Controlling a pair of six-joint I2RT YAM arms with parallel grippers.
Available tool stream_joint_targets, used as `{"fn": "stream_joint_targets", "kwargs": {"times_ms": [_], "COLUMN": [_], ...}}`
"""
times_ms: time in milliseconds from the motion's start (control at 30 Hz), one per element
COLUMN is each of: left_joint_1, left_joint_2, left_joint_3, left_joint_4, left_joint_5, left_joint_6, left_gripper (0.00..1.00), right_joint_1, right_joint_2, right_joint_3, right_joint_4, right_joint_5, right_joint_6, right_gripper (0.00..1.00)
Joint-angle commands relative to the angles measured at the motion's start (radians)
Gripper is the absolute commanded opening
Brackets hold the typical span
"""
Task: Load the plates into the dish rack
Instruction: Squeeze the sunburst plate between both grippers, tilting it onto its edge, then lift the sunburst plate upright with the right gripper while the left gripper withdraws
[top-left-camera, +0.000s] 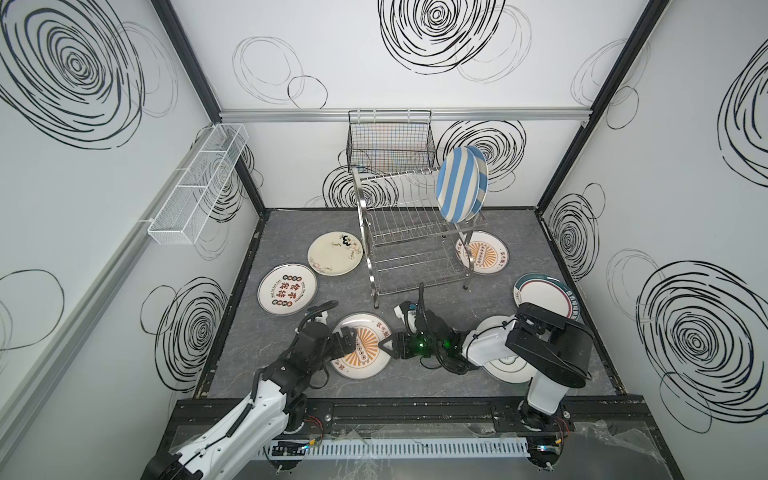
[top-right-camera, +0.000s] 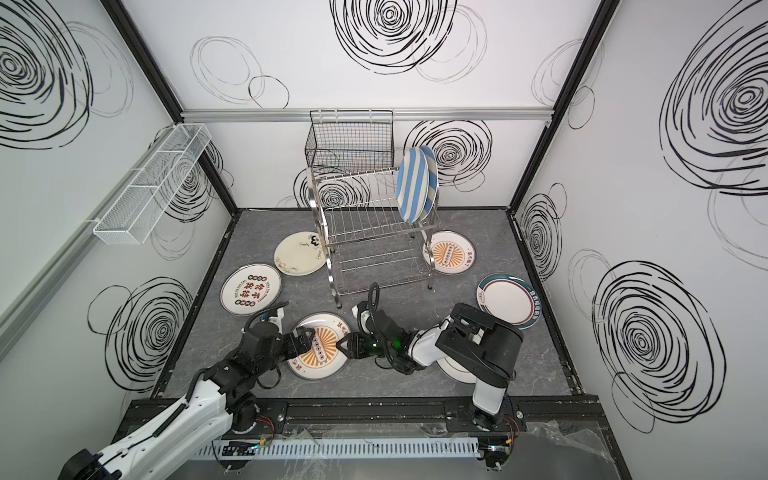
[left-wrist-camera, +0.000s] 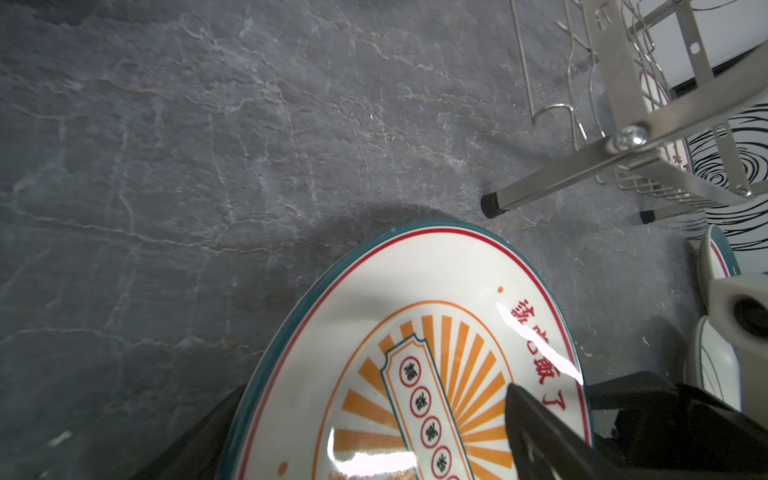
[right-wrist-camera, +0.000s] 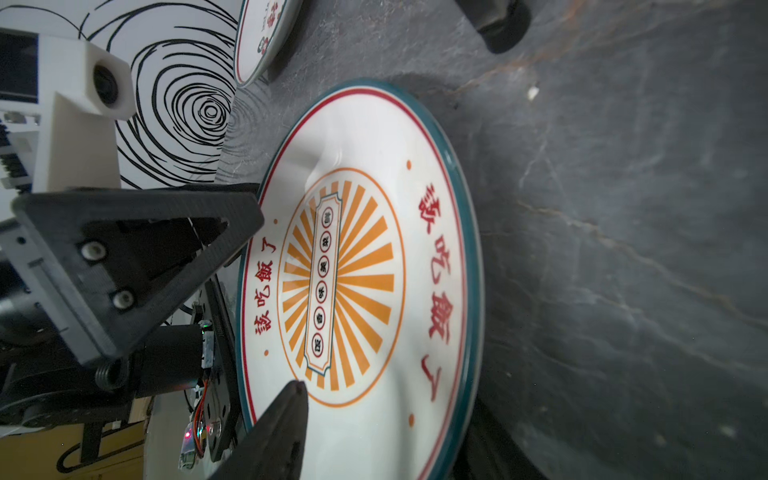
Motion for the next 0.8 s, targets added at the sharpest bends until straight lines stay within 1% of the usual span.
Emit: {"fn": "stream_joint_targets", "kwargs": {"times_ms": [0,33,100,200,367,433,567,667,767], "left_joint_1": [-0.054,-0.066,-0.092,-0.14,-0.201,-0.207,-0.208,-0.206,-0.198], "left_joint_2": [0.0,0.0,-0.004,-0.012,-0.008,-0.008,-0.025,-0.045,-0.064], "left_joint_3": [0.006,0.007,0.008,0.009,0.019,0.028,0.051,0.077,0.104], "left_joint_4": [0.019,0.019,0.021,0.036,0.035,0.011,-0.033,-0.066,-0.101], "left_joint_5": [-0.023,-0.026,-0.038,-0.062,-0.093,-0.111,-0.14,-0.166,-0.198], "left_joint_6": [0.002,0.0,-0.006,-0.015,-0.026,-0.033,-0.03,-0.021,-0.009], "left_gripper": [0.96,0.96,0.96,0.96,0.96,0.96,0.96,0.96,0.96], "right_joint_1": [-0.008,-0.009,-0.012,-0.013,-0.014,-0.016,-0.018,-0.02,-0.027], "right_joint_2": [0.018,0.016,0.012,0.016,0.004,-0.02,-0.086,-0.156,-0.249], "right_joint_3": [-0.016,-0.019,-0.025,-0.022,-0.024,-0.04,-0.073,-0.099,-0.126], "right_joint_4": [-0.006,-0.006,-0.004,-0.007,-0.022,-0.027,-0.052,-0.092,-0.155], "right_joint_5": [0.011,0.013,0.018,0.014,0.02,0.033,0.058,0.09,0.127], "right_joint_6": [0.027,0.029,0.034,0.035,0.038,0.045,0.053,0.052,0.046], "right_gripper": [0.51,0.49,0.42,0.39,0.3,0.25,0.21,0.13,0.09]}}
